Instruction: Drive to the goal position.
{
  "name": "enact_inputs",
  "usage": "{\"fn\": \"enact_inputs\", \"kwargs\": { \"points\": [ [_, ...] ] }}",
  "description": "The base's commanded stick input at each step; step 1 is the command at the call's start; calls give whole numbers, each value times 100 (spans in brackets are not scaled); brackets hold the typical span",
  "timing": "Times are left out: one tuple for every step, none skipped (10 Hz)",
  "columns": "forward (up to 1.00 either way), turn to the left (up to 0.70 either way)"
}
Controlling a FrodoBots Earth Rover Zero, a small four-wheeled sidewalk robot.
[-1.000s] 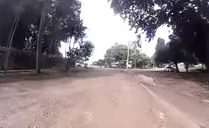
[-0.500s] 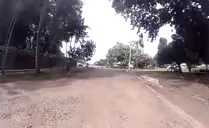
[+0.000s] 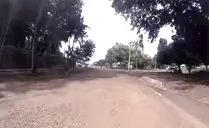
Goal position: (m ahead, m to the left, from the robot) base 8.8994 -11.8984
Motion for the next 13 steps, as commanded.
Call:
{"fn": "enact_inputs", "kwargs": {
  "points": [
    [70,0],
    [70,0],
    [70,0],
    [70,0],
    [70,0],
    [70,0],
    [70,0],
    [70,0],
    [70,-2],
    [70,-27],
    [70,-35],
    [70,-25],
    [70,0]
  ]
}}
